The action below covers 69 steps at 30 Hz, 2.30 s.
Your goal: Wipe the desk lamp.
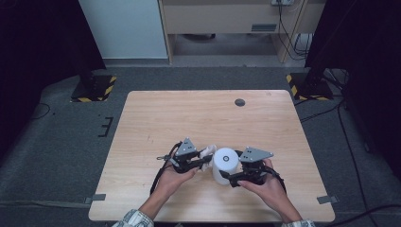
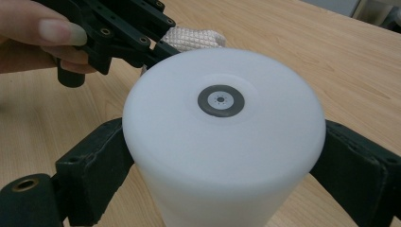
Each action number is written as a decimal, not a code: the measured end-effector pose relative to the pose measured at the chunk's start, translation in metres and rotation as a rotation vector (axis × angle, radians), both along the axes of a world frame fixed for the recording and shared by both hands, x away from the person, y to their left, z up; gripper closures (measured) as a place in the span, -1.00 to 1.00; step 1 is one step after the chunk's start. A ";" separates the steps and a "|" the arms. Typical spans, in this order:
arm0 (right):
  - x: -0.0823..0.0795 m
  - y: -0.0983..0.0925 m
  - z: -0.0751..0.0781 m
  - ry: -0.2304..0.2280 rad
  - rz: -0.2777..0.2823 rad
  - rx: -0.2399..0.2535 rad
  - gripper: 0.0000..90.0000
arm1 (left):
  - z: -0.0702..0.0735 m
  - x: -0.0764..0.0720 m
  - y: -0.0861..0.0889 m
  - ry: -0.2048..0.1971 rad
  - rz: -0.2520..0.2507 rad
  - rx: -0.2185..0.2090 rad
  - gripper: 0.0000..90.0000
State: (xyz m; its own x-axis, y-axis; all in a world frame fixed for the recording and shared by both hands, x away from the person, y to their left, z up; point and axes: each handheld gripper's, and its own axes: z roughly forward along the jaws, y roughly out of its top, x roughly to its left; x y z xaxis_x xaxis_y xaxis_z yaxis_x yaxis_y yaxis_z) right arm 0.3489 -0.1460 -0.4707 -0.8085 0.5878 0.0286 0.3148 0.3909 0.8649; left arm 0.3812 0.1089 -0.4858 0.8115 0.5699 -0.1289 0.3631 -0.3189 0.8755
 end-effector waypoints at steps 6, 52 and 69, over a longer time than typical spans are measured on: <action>0.000 0.001 0.000 -0.004 -0.010 -0.004 -0.79 | 0.001 -0.005 0.002 0.017 -0.042 0.013 0.58; -0.006 0.010 0.000 0.000 0.044 0.004 -0.79 | 0.027 -0.013 0.018 -0.025 -0.054 -0.073 0.58; -0.005 0.009 0.000 -0.004 0.044 0.004 -0.79 | 0.027 -0.018 0.019 -0.021 -0.065 -0.047 0.58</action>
